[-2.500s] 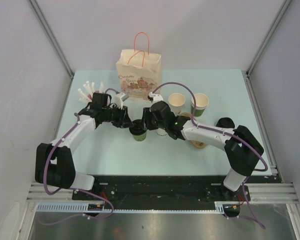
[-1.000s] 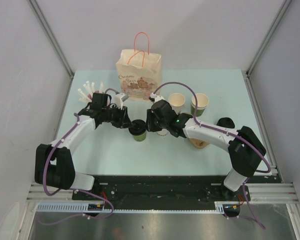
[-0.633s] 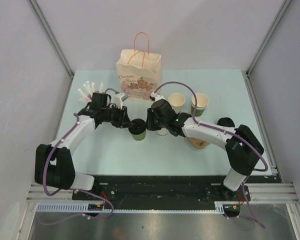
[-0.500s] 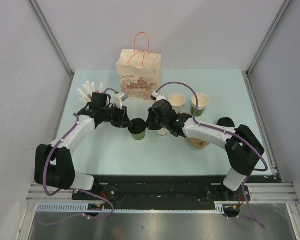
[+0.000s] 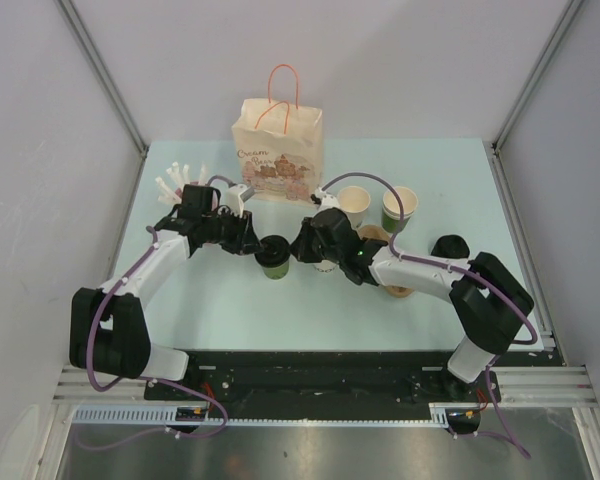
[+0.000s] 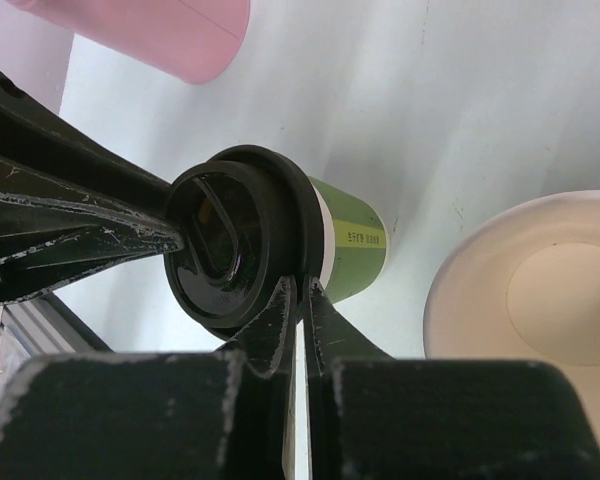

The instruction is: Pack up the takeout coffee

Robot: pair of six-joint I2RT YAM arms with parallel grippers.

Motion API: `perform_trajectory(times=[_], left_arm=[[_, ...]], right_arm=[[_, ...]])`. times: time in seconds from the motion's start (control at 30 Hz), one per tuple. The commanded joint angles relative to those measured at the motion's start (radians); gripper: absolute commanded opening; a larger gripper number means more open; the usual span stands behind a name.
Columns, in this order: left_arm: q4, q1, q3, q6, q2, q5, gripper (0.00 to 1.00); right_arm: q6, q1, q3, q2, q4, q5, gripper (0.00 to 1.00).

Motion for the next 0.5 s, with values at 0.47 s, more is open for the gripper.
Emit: perform_trajectory(times=[0.47], left_arm=[[-0.034,-0.017,-0.041,0.053,0.079,-0.019,0.31]], right_arm=[[-0.010,0.081,-0.133,0.165,-0.259,-0.037,0.00]])
